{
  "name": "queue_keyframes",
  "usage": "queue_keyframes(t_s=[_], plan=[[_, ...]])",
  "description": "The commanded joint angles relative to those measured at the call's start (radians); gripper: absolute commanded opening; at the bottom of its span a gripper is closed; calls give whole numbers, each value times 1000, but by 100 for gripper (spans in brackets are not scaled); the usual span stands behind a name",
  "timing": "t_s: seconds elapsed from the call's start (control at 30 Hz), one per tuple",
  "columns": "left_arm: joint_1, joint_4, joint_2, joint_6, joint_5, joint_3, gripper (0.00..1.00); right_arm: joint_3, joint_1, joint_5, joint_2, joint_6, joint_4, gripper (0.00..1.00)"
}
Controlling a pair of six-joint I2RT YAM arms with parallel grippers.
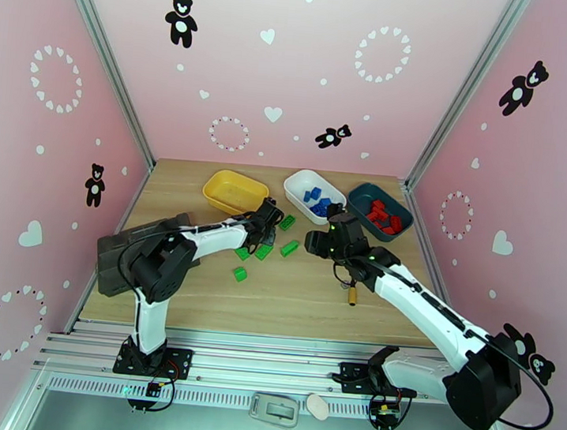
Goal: Sort the legos into containers by color
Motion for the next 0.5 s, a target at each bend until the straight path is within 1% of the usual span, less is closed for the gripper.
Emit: queue_keyframes(t_s=[0.0,0.1,0.23,0.33,0.47], plan=[[1,-31,-53,-15,58,40,30,-17,-33,-8,-37,-15,-24,57],[1,-51,-41,-10,113,118,30,-25,-66,-21,-54,-19,-29,57],[2,-84,34,-13,198,293,30,-45,-100,-30,-89,-19,-32,58],[3,-110,125,-28,266,454,31,-56,-117,-33,-113,-21,-42,58],[9,-173,293,-63,333,719,31,-60,-129,-31,-136,-26,-60,58]])
